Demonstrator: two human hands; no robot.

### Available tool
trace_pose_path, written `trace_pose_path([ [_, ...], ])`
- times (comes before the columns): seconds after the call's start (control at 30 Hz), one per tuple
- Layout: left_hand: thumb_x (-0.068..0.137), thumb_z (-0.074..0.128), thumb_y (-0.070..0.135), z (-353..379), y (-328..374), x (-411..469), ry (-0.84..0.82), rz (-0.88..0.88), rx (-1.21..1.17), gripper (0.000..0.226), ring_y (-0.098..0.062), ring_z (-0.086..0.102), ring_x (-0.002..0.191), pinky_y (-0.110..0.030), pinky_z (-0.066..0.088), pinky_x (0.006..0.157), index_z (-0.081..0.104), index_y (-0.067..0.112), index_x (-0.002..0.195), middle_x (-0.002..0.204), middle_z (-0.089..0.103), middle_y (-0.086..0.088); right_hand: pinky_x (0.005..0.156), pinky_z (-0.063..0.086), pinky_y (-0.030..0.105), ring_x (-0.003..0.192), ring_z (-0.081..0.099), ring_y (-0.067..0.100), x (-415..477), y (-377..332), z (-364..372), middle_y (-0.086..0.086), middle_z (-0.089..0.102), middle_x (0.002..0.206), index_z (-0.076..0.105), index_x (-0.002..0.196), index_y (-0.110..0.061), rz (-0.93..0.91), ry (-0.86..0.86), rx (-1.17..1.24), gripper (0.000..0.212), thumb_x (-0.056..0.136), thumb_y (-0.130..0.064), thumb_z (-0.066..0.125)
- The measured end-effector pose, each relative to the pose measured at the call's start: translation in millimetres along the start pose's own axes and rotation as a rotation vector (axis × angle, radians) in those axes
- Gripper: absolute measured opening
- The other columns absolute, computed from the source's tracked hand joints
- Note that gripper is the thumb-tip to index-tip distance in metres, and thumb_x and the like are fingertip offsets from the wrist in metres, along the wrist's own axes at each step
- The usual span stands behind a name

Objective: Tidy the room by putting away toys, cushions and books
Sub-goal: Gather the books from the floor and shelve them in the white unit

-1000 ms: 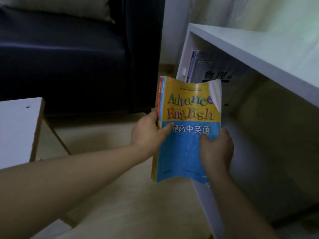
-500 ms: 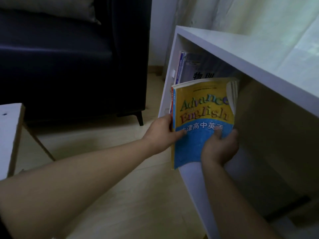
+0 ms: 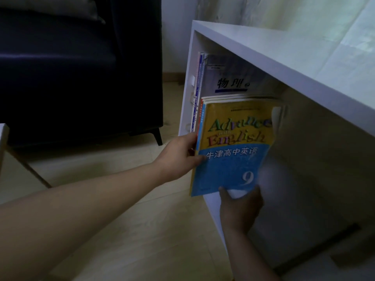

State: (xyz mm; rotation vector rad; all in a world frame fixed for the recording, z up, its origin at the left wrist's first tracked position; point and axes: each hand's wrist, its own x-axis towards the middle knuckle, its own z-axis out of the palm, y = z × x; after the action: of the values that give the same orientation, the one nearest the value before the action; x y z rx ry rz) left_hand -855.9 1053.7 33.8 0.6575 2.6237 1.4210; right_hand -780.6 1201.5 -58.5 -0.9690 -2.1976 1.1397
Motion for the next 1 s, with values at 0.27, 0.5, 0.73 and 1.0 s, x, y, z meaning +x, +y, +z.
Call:
trace_pose_path([
  [0.27, 0.088, 0.066, 0.019, 1.5, 0.4, 2.5, -0.017, -0.001, -0.036, 0.037, -0.004, 0.058, 0.102, -0.014, 0.046, 0.077, 0.053, 0.030, 0.121, 0.113, 0.060, 0.016, 0.110, 0.032, 0.045, 0.136, 0.036, 0.030, -0.1, 9.6, 24.5, 0.015, 0.037, 0.149, 0.031, 0.146, -0.002, -0.132, -0.164, -0.459, 0.105, 0.068, -0.054, 0.078],
  [0.5, 0.086, 0.068, 0.014, -3.3, 1.2, 20.8, -0.014, -0.001, -0.056, 0.037, -0.003, 0.060, 0.092, -0.011, 0.044, 0.066, 0.055, 0.025, 0.120, 0.108, 0.063, 0.013, 0.116, 0.010, 0.051, 0.147, 0.013, 0.027, 19.1, 1.2, 39.5, 0.010, 0.016, 0.159, 0.015, 0.152, -0.004, -0.063, -0.234, -0.524, 0.107, 0.076, -0.057, 0.070],
  [0.73, 0.084, 0.069, 0.011, -3.4, 0.2, 38.8, -0.024, -0.007, -0.089, 0.042, -0.009, 0.061, 0.105, -0.024, 0.050, 0.087, 0.057, 0.021, 0.123, 0.118, 0.065, 0.005, 0.114, 0.005, 0.058, 0.147, 0.012, 0.023, 39.6, 0.2, 47.6, 0.005, 0.018, 0.160, 0.018, 0.152, -0.008, -0.047, -0.246, -0.505, 0.107, 0.074, -0.058, 0.071],
  [1.0, 0.084, 0.070, 0.013, -2.3, -8.3, 59.1, -0.002, -0.034, -0.171, 0.041, -0.015, 0.061, 0.111, -0.039, 0.052, 0.095, 0.056, 0.021, 0.122, 0.121, 0.064, 0.001, 0.113, 0.000, 0.062, 0.148, 0.008, 0.023, 63.6, -6.2, 59.4, 0.002, 0.015, 0.161, 0.015, 0.154, -0.012, -0.035, -0.275, -0.511, 0.108, 0.074, -0.060, 0.070],
])
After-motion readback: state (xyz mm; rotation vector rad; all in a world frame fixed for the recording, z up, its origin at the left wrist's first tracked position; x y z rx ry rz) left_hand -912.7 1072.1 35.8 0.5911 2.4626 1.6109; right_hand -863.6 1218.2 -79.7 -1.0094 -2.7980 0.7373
